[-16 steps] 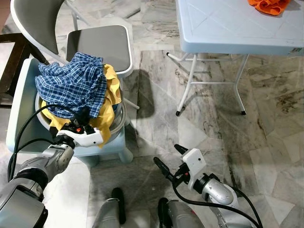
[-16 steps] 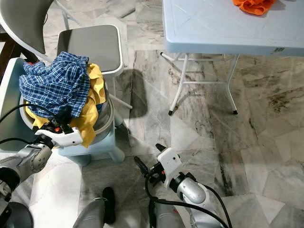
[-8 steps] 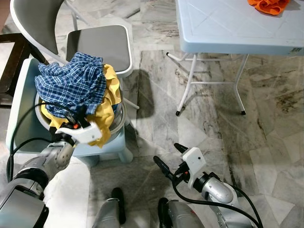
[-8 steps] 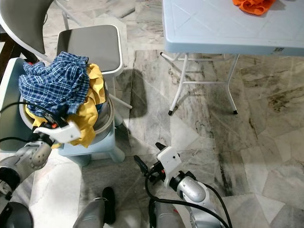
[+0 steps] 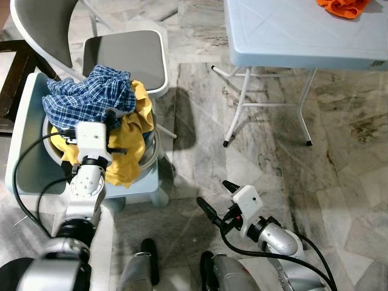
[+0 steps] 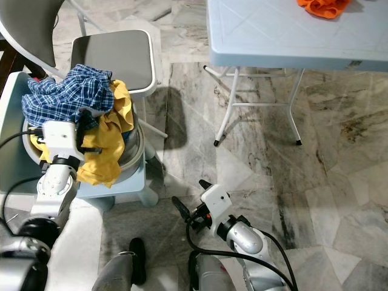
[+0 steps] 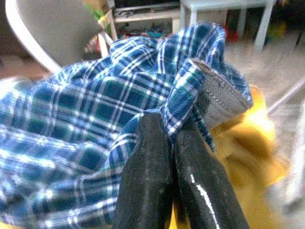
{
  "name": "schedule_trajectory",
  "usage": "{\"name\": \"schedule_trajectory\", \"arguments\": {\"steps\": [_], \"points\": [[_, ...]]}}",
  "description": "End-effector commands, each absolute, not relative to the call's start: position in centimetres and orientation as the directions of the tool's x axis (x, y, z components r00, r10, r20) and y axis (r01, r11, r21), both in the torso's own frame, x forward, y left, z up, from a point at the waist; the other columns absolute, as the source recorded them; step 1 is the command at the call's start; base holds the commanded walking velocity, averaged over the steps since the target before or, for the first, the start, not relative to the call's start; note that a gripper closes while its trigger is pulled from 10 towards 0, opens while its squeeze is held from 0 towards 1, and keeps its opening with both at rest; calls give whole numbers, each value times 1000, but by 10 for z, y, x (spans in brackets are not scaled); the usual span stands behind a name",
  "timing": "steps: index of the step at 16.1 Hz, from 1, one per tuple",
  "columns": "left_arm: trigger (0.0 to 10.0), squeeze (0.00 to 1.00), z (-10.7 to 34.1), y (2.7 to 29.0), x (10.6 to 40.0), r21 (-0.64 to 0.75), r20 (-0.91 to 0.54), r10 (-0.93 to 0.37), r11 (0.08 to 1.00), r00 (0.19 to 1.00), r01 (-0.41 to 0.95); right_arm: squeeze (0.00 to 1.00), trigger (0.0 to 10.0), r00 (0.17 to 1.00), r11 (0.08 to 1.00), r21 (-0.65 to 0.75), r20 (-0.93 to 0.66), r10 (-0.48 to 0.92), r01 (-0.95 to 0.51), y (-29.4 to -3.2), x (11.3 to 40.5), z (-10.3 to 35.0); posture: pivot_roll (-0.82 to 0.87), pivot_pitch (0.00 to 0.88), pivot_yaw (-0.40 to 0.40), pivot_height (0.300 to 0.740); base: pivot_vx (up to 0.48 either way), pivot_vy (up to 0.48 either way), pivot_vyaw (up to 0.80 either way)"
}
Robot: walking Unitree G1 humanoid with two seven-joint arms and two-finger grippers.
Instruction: Hang hanger
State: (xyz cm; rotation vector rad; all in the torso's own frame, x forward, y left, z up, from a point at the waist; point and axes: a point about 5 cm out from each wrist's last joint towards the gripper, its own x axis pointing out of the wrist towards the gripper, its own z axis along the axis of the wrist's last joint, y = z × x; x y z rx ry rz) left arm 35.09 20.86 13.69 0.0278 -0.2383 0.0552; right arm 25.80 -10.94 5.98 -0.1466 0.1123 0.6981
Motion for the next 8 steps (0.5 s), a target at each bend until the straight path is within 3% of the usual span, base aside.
{"name": "schedule_trajectory", "arguments": {"steps": [1, 3, 5, 8], "points": [[0, 0, 133, 197, 347, -144, 212, -28, 988, 977, 60, 0, 10000, 753, 753, -83, -177, 633, -653, -112, 254, 53, -145, 322, -71, 740, 0, 0, 0], [0, 0, 135, 164, 336, -298, 235, -217, 912, 947, 283, 0, 10000, 748, 748, -83, -177, 639, -659, -110, 255, 53, -143, 319, -73, 740, 0, 0, 0], [0, 0, 131, 156, 328, -403, 233, -234, 860, 944, 313, 0, 10000, 745, 744, -82, -178, 643, -663, -109, 253, 52, -145, 322, -76, 740, 0, 0, 0], [0, 0, 125, 153, 318, -428, 199, -271, 840, 942, 332, 0, 10000, 742, 743, -79, -182, 645, -665, -110, 251, 50, -149, 330, -76, 740, 0, 0, 0]]}}
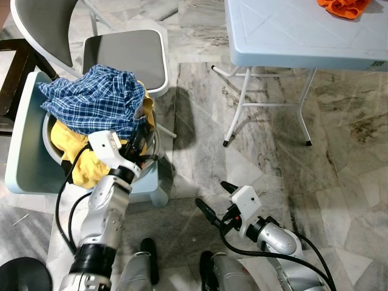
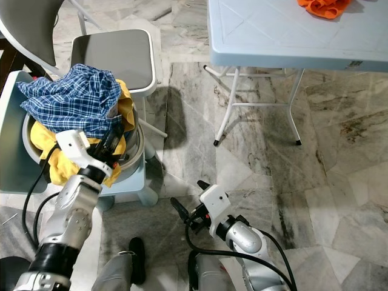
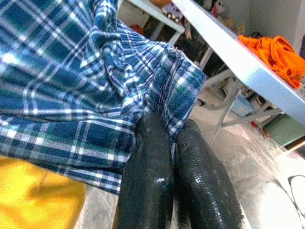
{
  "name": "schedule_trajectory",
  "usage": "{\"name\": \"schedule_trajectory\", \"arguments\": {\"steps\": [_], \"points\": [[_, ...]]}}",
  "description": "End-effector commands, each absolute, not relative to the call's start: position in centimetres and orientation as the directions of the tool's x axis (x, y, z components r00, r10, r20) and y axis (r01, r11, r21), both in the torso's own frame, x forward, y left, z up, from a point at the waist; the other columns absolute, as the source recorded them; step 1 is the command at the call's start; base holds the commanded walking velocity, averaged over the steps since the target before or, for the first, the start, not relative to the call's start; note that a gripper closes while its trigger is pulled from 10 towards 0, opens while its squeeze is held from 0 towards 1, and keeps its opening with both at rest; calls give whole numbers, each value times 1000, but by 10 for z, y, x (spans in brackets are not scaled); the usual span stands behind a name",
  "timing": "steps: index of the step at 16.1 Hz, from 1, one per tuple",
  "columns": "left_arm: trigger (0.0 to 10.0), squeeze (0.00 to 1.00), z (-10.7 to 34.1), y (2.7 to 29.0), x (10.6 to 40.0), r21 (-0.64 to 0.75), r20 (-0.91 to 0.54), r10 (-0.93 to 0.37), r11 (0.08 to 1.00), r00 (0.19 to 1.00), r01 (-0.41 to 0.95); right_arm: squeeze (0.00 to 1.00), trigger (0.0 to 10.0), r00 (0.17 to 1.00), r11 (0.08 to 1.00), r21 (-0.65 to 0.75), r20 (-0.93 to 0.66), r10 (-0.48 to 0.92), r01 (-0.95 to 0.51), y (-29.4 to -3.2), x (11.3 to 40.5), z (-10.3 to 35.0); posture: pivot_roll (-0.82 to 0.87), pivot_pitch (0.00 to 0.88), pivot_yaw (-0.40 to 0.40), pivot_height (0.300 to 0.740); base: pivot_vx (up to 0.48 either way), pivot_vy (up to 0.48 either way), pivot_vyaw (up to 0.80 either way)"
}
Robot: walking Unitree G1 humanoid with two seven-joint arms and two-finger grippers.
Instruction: Hang hanger
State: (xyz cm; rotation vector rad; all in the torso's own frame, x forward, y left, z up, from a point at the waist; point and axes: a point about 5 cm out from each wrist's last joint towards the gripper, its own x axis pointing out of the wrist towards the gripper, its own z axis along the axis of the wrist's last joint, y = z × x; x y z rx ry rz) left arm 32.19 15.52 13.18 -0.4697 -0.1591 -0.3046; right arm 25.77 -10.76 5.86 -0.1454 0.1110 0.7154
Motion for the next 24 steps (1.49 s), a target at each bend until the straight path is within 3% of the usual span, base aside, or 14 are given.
{"name": "schedule_trajectory", "arguments": {"steps": [1, 4, 5, 9, 11, 15, 16, 17, 18, 19, 20, 21, 24], "points": [[0, 0, 122, 155, 315, -455, 177, -269, 831, 947, 321, 0, 10000, 742, 743, -78, -185, 645, -665, -110, 250, 49, -150, 332, -77, 740, 0, 0, 0], [0, 0, 128, 155, 307, -532, 191, -266, 781, 945, 327, 0, 10000, 742, 743, -77, -188, 644, -664, -111, 248, 48, -149, 338, -75, 740, 0, 0, 0], [0, 0, 120, 162, 302, -513, 144, -228, 815, 963, 269, 0, 10000, 742, 745, -75, -191, 642, -663, -111, 247, 47, -146, 340, -74, 740, 0, 0, 0], [0, 0, 100, 174, 292, -372, 61, -169, 911, 984, 179, 0, 10000, 739, 742, -70, -193, 645, -666, -108, 246, 45, -137, 347, -74, 740, 0, 0, 0], [0, 0, 116, 159, 289, -263, 105, -217, 935, 970, 238, 0, 10000, 741, 744, -69, -192, 644, -665, -109, 247, 46, -133, 346, -71, 740, 0, 0, 0], [0, 0, 127, 148, 285, -94, 114, -156, 982, 981, 166, 0, 10000, 795, 805, 10, -147, 588, -593, -109, 256, 54, -120, 330, -59, 740, 0, 0, 0], [510, 0, 124, 145, 279, -95, 80, -107, 989, 991, 114, 0, 10000, 821, 829, 67, -120, 559, -555, -108, 262, 59, -117, 324, -54, 740, 0, 0, 0], [1961, 0, 126, 134, 270, -28, 68, -145, 989, 987, 148, 0, 10000, 846, 848, 129, -85, 526, -514, -107, 271, 67, -107, 306, -43, 740, 0, 0, 0], [1765, 0, 128, 130, 266, -13, 74, -179, 984, 981, 180, 0, 10000, 861, 856, 170, -63, 504, -488, -105, 276, 71, -109, 291, -34, 740, 0, 0, 0], [0, 0, 130, 130, 263, 14, 86, -204, 979, 975, 204, 0, 10000, 875, 864, 193, -46, 481, -465, -104, 281, 75, -107, 277, -24, 740, 0, 0, 0], [1216, 0, 130, 132, 261, 59, 87, -208, 977, 974, 203, 0, 10000, 891, 873, 210, -21, 454, -440, -106, 287, 81, -100, 269, -20, 740, 0, 0, 0], [10000, 0, 124, 138, 260, 126, 59, -177, 978, 982, 169, 0, 10000, 901, 882, 211, -5, 433, -422, -107, 290, 85, -75, 254, -12, 740, 0, 0, 0], [10000, 0, 105, 164, 251, 243, 6, -25, 970, 1000, 23, 0, 10000, 942, 923, 199, 0, 335, -329, -118, 294, 86, -32, 240, 8, 740, 0, 0, 0]]}}
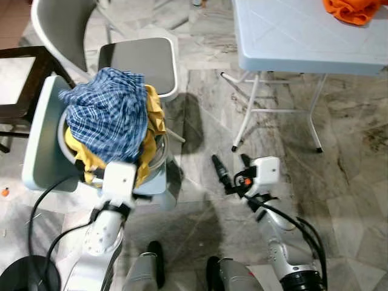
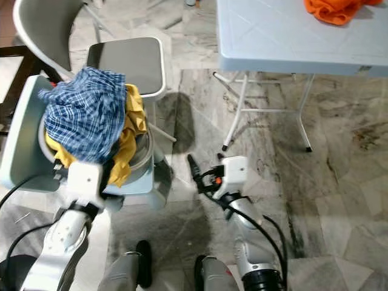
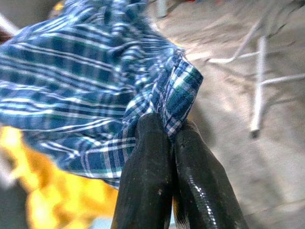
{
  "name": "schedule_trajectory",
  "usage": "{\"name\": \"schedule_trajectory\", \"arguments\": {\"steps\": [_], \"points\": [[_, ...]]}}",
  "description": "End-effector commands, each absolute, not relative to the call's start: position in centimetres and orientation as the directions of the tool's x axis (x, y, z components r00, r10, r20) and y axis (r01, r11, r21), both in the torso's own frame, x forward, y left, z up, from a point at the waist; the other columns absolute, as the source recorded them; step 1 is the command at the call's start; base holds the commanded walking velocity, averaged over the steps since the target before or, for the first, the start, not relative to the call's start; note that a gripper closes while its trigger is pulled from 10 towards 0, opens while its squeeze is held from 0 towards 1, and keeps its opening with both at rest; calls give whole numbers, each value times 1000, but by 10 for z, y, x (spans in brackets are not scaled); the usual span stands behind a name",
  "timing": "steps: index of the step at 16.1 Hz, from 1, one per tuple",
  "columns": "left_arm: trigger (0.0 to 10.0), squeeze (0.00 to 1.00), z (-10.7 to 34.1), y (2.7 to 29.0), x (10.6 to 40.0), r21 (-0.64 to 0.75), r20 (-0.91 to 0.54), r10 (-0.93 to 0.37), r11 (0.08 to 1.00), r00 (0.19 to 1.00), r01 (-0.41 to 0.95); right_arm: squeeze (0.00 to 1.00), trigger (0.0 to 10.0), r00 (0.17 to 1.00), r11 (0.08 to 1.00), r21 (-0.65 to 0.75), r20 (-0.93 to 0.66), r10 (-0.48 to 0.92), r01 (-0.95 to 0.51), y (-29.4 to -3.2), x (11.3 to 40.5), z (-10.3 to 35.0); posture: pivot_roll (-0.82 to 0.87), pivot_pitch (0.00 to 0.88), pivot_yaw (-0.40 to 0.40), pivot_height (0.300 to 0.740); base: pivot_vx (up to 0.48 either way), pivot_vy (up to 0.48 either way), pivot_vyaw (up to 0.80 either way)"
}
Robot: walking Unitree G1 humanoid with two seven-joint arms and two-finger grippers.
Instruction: Hang hanger
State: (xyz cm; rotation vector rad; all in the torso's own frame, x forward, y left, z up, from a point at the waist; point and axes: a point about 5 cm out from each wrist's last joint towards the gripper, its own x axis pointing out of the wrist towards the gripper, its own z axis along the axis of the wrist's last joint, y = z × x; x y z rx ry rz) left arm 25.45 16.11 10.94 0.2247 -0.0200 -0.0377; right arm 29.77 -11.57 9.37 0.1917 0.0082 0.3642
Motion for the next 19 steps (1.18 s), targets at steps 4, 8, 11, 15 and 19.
{"name": "schedule_trajectory", "arguments": {"steps": [4, 8, 11, 15, 19], "points": [[10000, 0, 87, 181, 239, 294, -38, 69, 954, 997, -55, 0, 10000, 961, 943, 212, -39, 272, -258, -126, 297, 79, 17, 234, 7, 740, 0, 0, 0], [10000, 0, 96, 189, 239, 289, -1, 76, 955, 997, -73, 0, 10000, 955, 940, 200, -52, 291, -275, -120, 309, 77, 65, 220, 0, 740, 0, 0, -600], [10000, 0, 105, 183, 248, 263, 43, 17, 964, 999, -27, 0, 10000, 958, 942, 195, -38, 284, -272, -120, 315, 80, 70, 192, 12, 740, 0, 0, -800], [10000, 0, 120, 174, 263, 228, 97, -10, 974, 995, -12, 0, 10000, 958, 941, 193, -15, 285, -277, -115, 321, 82, 57, 182, 9, 740, 0, 0, -600], [10000, 0, 123, 172, 271, 200, 114, -4, 980, 994, -19, 0, 10000, 949, 933, 181, -1, 315, -310, -108, 321, 83, 44, 189, 0, 740, 0, -310, 0]]}}
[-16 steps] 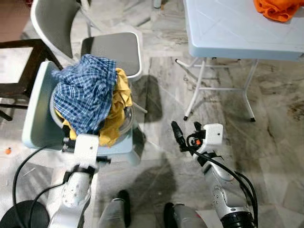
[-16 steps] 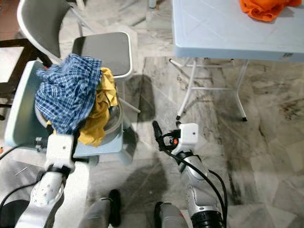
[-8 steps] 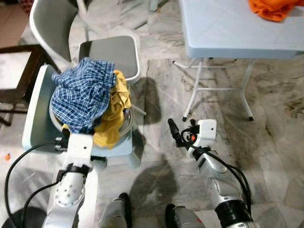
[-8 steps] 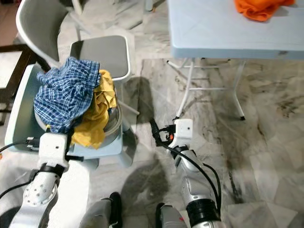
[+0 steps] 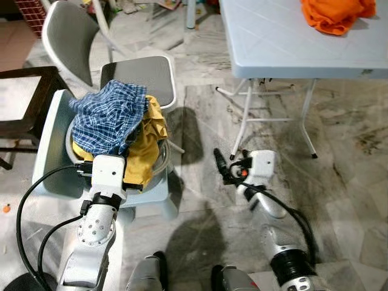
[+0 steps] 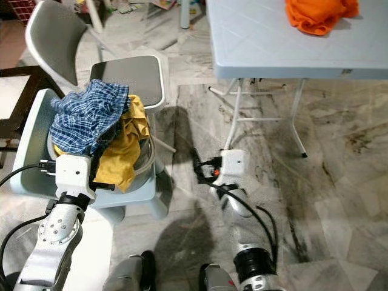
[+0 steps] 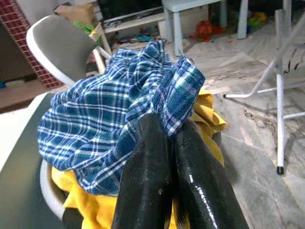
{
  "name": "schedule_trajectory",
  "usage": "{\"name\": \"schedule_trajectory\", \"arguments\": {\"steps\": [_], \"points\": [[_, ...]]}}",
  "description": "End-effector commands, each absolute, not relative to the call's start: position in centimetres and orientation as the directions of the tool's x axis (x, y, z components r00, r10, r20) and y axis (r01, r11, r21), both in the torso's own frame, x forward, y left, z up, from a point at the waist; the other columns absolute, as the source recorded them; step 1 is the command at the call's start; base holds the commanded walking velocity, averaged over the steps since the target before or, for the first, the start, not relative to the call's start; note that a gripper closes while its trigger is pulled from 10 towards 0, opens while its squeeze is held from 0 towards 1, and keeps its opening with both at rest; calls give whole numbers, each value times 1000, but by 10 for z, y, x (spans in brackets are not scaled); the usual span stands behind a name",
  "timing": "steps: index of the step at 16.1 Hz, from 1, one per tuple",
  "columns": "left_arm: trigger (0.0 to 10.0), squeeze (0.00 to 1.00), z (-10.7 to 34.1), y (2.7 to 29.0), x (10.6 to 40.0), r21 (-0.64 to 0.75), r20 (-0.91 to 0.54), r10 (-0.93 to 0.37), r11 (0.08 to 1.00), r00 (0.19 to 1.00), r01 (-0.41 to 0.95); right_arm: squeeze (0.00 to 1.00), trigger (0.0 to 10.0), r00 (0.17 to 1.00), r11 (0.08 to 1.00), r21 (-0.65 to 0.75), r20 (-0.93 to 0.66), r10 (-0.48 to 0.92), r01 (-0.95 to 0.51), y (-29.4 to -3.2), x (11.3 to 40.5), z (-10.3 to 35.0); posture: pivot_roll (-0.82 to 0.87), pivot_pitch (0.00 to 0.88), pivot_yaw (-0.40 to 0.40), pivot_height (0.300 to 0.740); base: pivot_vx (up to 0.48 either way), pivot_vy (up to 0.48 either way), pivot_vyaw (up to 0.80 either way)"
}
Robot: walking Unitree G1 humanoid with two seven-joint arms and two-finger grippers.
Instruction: Hang hanger
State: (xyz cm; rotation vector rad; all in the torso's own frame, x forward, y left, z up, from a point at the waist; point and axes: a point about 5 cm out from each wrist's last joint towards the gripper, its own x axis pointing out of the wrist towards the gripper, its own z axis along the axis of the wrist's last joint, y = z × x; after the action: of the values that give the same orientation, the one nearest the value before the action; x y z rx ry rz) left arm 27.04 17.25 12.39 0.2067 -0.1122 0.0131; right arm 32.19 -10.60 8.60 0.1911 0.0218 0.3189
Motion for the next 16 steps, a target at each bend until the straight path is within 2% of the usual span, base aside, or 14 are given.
{"name": "schedule_trajectory", "arguments": {"steps": [1, 6, 9, 12, 16], "points": [[10000, 0, 124, 170, 272, 199, 115, -6, 980, 993, -17, 0, 10000, 951, 936, 174, 6, 309, -306, -109, 321, 84, 40, 189, 1, 740, 0, -424, 0], [10000, 0, 124, 164, 274, 194, 120, -15, 981, 993, -9, 0, 10000, 950, 938, 157, 10, 311, -309, -113, 322, 84, 50, 196, -18, 740, 0, -470, 0], [10000, 0, 123, 167, 275, 164, 118, 37, 985, 992, -56, 0, 10000, 933, 924, 135, 10, 360, -358, -104, 324, 87, 53, 201, -39, 740, 0, -480, 0], [10000, 0, 123, 165, 275, 167, 120, 37, 984, 992, -57, 0, 10000, 938, 930, 135, -3, 346, -343, -110, 326, 85, 59, 207, -38, 740, 0, -480, 0], [10000, 0, 122, 164, 274, 161, 109, 36, 985, 993, -54, 0, 10000, 934, 923, 152, -4, 358, -353, -97, 319, 80, 53, 230, -33, 740, 0, -480, 0]]}}
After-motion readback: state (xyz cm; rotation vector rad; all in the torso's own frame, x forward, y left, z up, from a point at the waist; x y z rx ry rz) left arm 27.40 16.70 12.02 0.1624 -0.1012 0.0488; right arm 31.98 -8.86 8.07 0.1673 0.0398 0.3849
